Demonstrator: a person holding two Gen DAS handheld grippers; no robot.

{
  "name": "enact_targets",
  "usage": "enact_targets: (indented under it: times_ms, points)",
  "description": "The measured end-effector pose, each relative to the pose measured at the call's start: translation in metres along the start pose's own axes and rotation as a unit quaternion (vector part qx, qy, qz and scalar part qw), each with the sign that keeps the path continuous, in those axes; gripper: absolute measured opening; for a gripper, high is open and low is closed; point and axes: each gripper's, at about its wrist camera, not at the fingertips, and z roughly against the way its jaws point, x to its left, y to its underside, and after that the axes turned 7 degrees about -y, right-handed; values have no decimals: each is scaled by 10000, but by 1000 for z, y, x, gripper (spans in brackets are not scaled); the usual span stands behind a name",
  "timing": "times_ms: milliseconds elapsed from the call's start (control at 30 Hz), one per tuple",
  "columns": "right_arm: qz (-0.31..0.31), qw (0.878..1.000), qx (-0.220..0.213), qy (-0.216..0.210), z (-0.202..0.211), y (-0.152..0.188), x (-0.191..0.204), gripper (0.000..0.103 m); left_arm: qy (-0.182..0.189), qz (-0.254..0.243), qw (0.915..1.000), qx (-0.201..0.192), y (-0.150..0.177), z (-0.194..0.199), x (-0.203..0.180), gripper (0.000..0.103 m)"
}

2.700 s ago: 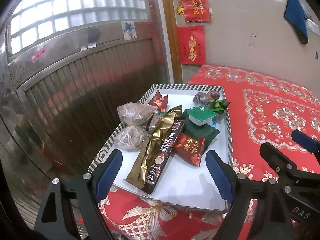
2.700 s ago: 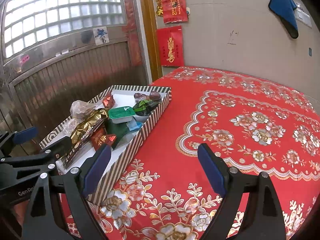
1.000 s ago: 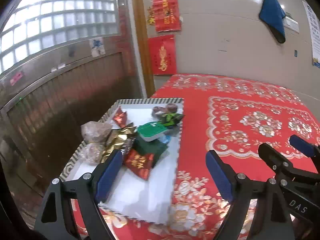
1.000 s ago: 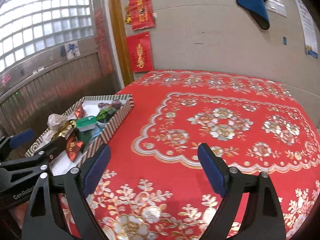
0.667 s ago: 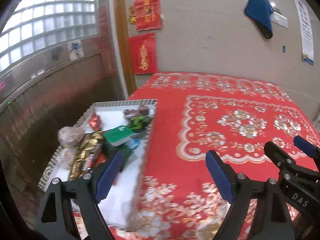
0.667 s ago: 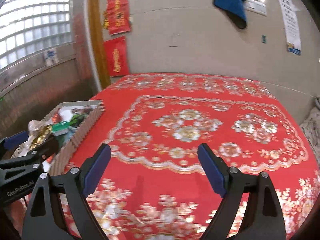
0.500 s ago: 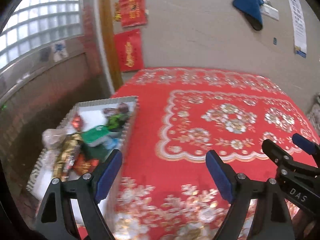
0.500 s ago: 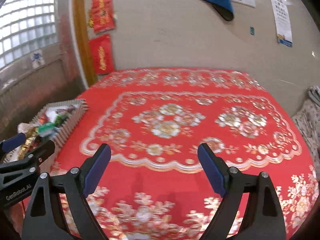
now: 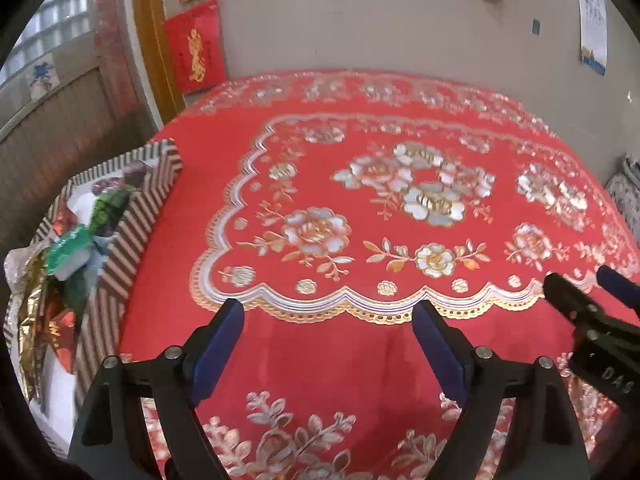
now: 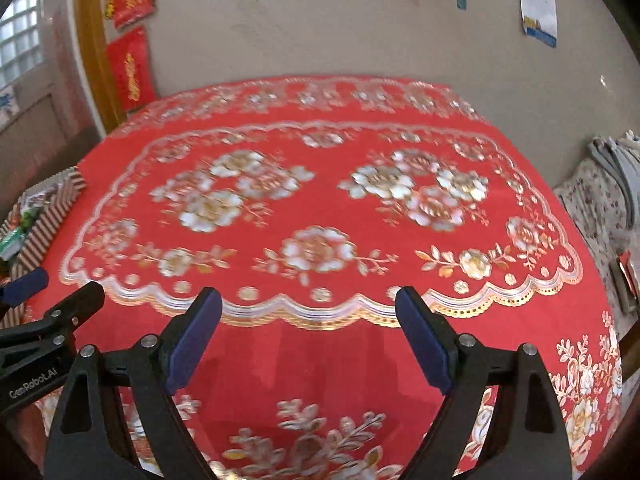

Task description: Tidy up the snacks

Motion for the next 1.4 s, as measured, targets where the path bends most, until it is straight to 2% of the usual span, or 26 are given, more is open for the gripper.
enact_targets:
  times_ms: [100,333,567,867,1000,1400]
  points:
    - [-89,9999,64,41,-5,0,-8,89,36,-30,9999,155,1,-12,-4,88]
    - [-114,9998,174,61,-11,0,-11,89,55,54,9999,129,2,-16,-2,92]
    - [-87,9995,269,107,-16,0,-10,89,73,0,9998,211,-1,-21,-3,102]
    - [38,9987,454,205,-24,0,-4,92,68,3,9997,214,0,-21,-3,102]
    - [13,9983,552,207,-27,0,-5,103,68,3,9997,214,0,-21,-3,102]
    - [6,9983,554,203,-29,0,-5,103,68,4,9997,215,0,-21,-3,102]
